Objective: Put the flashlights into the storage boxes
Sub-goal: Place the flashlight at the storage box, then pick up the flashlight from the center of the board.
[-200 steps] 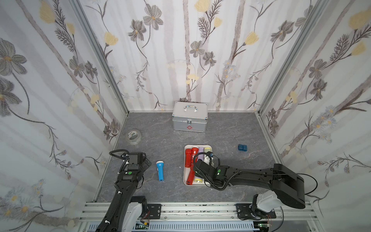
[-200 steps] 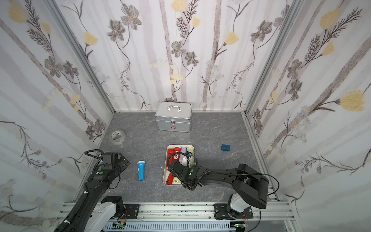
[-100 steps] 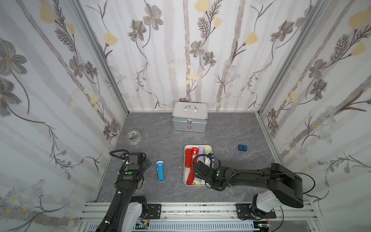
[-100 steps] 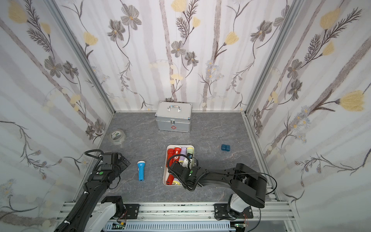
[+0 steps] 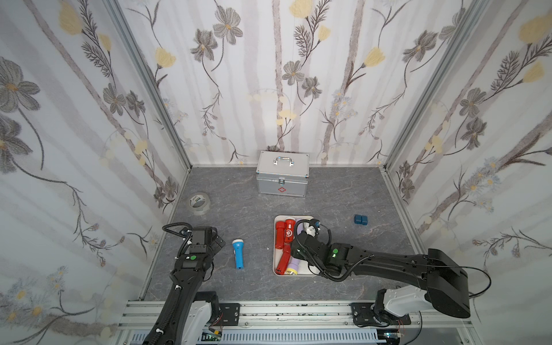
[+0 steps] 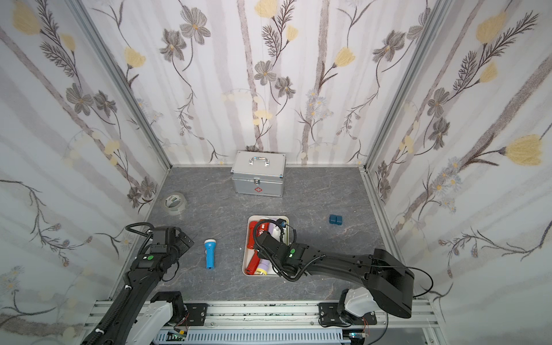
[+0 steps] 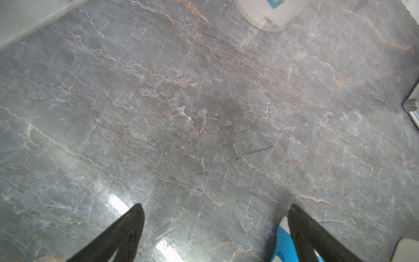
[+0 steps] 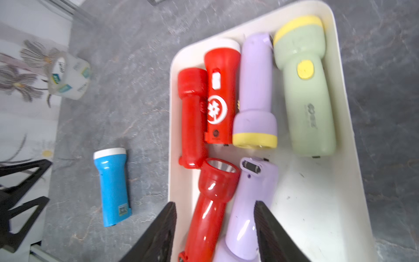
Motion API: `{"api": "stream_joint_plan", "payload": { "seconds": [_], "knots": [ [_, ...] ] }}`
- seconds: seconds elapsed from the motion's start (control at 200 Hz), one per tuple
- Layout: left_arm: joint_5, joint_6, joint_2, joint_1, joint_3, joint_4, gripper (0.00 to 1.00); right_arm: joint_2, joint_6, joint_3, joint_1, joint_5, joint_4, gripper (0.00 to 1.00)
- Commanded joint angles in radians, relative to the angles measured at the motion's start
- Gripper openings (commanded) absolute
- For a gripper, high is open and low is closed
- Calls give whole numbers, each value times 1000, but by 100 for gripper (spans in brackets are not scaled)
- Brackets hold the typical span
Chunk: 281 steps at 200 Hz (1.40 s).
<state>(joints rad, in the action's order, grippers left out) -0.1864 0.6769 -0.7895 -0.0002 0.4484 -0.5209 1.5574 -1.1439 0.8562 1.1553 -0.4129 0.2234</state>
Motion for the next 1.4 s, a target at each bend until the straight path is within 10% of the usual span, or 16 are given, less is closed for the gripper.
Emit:
{"api": "stream_joint_plan", "payload": {
  "seconds": [0.0,0.585,1.399],
  "knots": [
    [-10,-2,7,0,-2,6,100,-3,116,34,0,10,17,57],
    [-24,3,38,1,-10,-1,100,546,335,642,71,173,16,56],
    [-47,15,73,1,-14,-18,100,883,337,891,100,191,110,62]
  ]
}}
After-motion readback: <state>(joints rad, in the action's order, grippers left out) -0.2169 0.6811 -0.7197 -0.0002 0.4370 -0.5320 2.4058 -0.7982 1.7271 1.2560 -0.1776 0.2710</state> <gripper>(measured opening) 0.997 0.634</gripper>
